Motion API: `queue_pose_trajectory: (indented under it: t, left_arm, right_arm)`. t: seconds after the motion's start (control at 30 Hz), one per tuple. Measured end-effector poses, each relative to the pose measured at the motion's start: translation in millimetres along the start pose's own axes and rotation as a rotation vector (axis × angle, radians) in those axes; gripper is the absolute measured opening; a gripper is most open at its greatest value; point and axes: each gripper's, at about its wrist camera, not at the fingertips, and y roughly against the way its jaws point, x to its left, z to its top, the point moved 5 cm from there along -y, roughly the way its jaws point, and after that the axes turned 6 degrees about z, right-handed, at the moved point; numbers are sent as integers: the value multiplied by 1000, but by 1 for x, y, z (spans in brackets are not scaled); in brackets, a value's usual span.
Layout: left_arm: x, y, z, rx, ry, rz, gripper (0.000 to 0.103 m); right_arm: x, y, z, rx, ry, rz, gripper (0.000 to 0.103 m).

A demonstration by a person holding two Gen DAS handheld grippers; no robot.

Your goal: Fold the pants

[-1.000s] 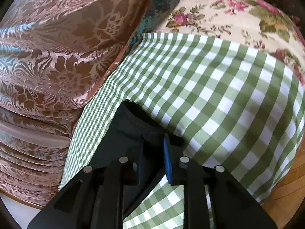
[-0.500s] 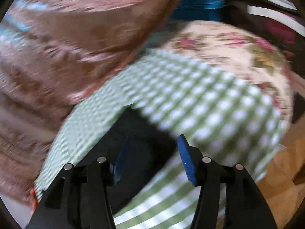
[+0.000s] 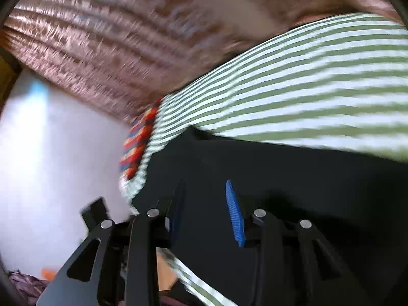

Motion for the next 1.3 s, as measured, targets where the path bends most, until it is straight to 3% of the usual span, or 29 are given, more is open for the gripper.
queue_pose_trajectory:
  t: [0.03,0.1,0.27,0.4,0.5,0.6,0.63,0.7,0.8,0.83,0.9,1.0,1.1,1.17,1.3]
  left_arm:
    - [3,0,-1,1,8,-6,15]
    - [12,-1,-3,3,17,-3,15]
    - [28,-6,-14,23,46,-29,15]
    - [31,-10,-15,29,59,-62,15]
    - [31,-12,-16,34,64,-79,15]
    - [32,-13,-17,36,68,-91,15]
    - [32,-14,-17,37,72,-94,15]
    - [33,-14,-16,41,79,-97,15]
    - [33,-15,-16,40,77,-90,15]
    - [34,-15,-17,40,80,-87,15]
    - [36,-16,-17,41,100,-85,15]
    - [38,-19,-16,54,121,-91,15]
    - [39,-19,-15,55,132,-93,15]
    - [38,-18,-14,55,136,-82,15]
    - [42,-9,-7,51,185,-84,15]
  right_arm:
    - [5,-17,10,21,5,23,44]
    - [11,-51,31,68,-13,74,50]
    - [-3,-119,76,165,-65,72,51]
    - [-19,-153,81,269,-53,39,49]
    - [-17,-174,77,345,-15,79,41]
    - [-8,-188,75,382,19,145,43]
    - [-5,-190,73,388,25,158,50]
    - [-9,-202,76,383,22,158,51]
    - [-15,-200,85,303,63,63,6]
    - [-15,-193,91,248,36,100,5]
    - [-15,-186,95,188,68,88,5]
    - [-41,-207,86,230,84,-61,5]
    - [-53,-214,82,227,69,-77,6]
    - [-53,-210,82,220,60,-68,12]
    - [-37,-178,83,163,77,-78,41]
